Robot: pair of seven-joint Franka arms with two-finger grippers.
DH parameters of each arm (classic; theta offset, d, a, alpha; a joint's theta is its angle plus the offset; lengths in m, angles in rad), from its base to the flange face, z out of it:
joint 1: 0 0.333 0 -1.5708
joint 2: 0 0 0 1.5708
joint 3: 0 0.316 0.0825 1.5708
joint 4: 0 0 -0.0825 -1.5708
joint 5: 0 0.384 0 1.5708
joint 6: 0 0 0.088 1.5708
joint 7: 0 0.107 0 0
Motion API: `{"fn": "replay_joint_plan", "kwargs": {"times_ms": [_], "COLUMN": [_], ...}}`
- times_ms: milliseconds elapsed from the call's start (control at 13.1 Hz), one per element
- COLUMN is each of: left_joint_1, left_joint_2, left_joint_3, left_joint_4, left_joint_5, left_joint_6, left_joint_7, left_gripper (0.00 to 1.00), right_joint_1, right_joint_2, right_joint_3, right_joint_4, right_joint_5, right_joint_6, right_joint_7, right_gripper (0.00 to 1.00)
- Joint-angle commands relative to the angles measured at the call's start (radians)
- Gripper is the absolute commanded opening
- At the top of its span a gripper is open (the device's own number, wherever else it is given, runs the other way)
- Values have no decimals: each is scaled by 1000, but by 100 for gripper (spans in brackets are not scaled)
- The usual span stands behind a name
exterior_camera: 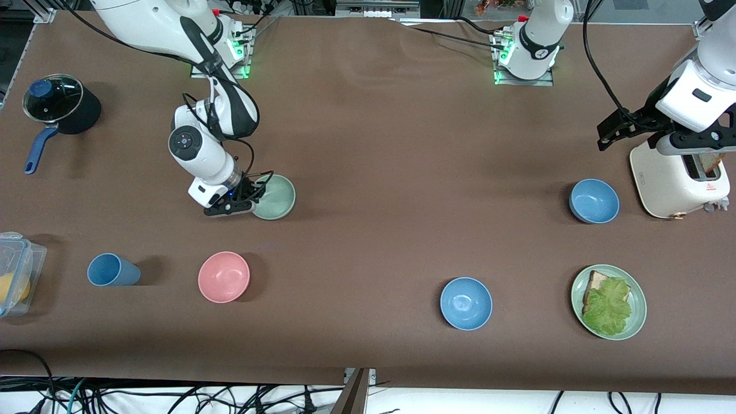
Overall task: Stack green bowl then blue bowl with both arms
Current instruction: 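Grasp the green bowl rim and slide it toward the table middle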
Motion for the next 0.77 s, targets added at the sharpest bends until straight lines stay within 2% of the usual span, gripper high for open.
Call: {"fn": "replay_joint_plan", "kwargs": {"times_ms": [0,153,306,689], "left_joint_1": [5,5,5,5], "left_joint_2": [0,0,0,0], "left_joint_3": [-3,-3,-3,-3], "left_joint_4": [8,8,8,9], "left_joint_5": [-20,-20,-20,-20], "left_joint_6": [-12,-12,-12,-23], "left_joint_7": [15,15,15,15], "left_gripper": [100,100,100,100], "right_joint_1": [4,12,65,280], "right_joint_2": [-14,-10,30,202], "right_joint_3": [43,86,114,110], "right_joint_4": [38,109,186,413], "right_joint_5": [10,9,9,-11], "right_joint_6": [-59,-127,-128,-122], "right_joint_7": [70,152,282,607], "right_gripper": [0,0,0,0]}}
